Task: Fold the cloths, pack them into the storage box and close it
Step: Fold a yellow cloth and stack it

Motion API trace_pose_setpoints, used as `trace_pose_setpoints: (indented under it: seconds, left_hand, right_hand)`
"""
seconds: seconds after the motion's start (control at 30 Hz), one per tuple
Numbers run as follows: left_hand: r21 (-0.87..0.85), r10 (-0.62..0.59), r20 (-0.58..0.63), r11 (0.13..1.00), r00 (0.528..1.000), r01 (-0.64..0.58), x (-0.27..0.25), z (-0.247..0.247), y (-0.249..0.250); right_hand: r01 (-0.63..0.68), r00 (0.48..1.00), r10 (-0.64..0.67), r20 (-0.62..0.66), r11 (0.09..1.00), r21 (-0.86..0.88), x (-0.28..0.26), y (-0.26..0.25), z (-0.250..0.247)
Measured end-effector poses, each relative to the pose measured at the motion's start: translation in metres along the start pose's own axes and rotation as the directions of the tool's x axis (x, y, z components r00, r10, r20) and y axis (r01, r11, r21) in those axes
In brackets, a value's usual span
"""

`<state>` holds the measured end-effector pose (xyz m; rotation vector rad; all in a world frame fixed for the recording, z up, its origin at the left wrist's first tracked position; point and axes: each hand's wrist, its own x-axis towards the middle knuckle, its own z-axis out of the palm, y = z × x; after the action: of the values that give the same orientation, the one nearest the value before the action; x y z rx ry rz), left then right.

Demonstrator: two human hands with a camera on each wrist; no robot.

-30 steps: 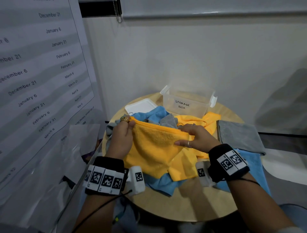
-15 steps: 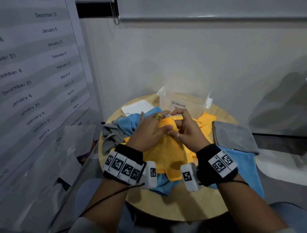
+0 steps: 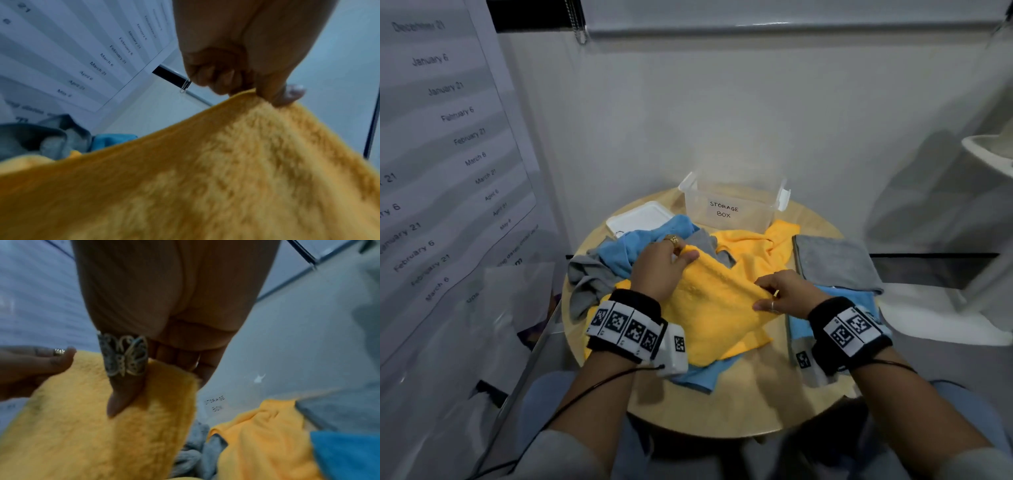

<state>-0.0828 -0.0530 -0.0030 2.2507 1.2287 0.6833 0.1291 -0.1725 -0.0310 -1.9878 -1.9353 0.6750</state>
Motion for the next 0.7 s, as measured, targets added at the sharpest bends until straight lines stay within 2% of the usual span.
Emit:
trace_pose_setpoints:
  seconds: [0.07, 0.13, 0.2, 0.3, 0.33, 0.4, 0.43, 0.5, 0.57, 0.63, 0.67, 0.7]
  left_hand:
    - [-0.158, -0.052, 0.151, 0.985, 0.987, 0.076, 0.011, 0.008, 0.008]
    - [-0.365, -0.074, 0.219, 0.919, 0.973, 0.152, 0.023, 0.016, 0.023]
    - [-0.490, -0.035, 0.159, 0.865, 0.987, 0.109, 0.036, 0.016, 0.041]
    - [-0.625, 0.126, 0.058, 0.778, 0.990, -0.063, 0.047, 0.009, 0.060]
    - [-0.656, 0.174, 0.048, 0.748, 0.984, -0.101, 0.045, 0.008, 0.064]
    - [-0.683, 0.196, 0.088, 0.726, 0.977, -0.084, 0.038, 0.018, 0.053]
    - [-0.676, 0.189, 0.127, 0.734, 0.974, -0.054, 0.034, 0.028, 0.044]
    - [-0.599, 0.165, 0.264, 0.800, 0.950, 0.027, 0.024, 0.051, 0.020]
    - [-0.403, 0.127, 0.424, 0.913, 0.897, 0.062, 0.013, 0.074, -0.004]
    - [-0.099, 0.069, 0.569, 0.995, 0.820, -0.014, 0.002, 0.093, -0.020]
    - [-0.037, 0.076, 0.594, 0.997, 0.801, -0.068, -0.004, 0.098, -0.022]
    - [-0.050, 0.105, 0.593, 0.994, 0.799, -0.094, -0.005, 0.101, -0.025]
  right_hand:
    - [-0.086, 0.996, 0.090, 0.021, 0.987, -0.132, 0.000, 0.005, -0.012]
    - [-0.161, 0.987, 0.154, -0.050, 0.961, -0.223, -0.001, 0.005, -0.030]
    - [-0.223, 0.967, 0.177, -0.180, 0.936, -0.273, -0.003, 0.001, -0.054]
    - [-0.239, 0.934, 0.148, -0.325, 0.935, -0.263, -0.015, 0.000, -0.082]
    - [-0.231, 0.931, 0.130, -0.340, 0.933, -0.277, -0.020, 0.001, -0.084]
    - [-0.215, 0.944, 0.111, -0.312, 0.922, -0.322, -0.027, 0.006, -0.075]
    - [-0.222, 0.956, 0.135, -0.260, 0.913, -0.342, -0.030, 0.010, -0.063]
    - [-0.250, 0.968, 0.242, -0.070, 0.893, -0.373, -0.034, 0.019, -0.030]
    - [-0.265, 0.928, 0.350, 0.126, 0.860, -0.436, -0.036, 0.026, 0.009]
    - [-0.264, 0.901, 0.396, 0.175, 0.823, -0.504, -0.034, 0.029, 0.048]
    - [-0.264, 0.911, 0.381, 0.159, 0.834, -0.485, -0.030, 0.030, 0.065]
    - [-0.276, 0.926, 0.355, 0.128, 0.868, -0.412, -0.025, 0.028, 0.080]
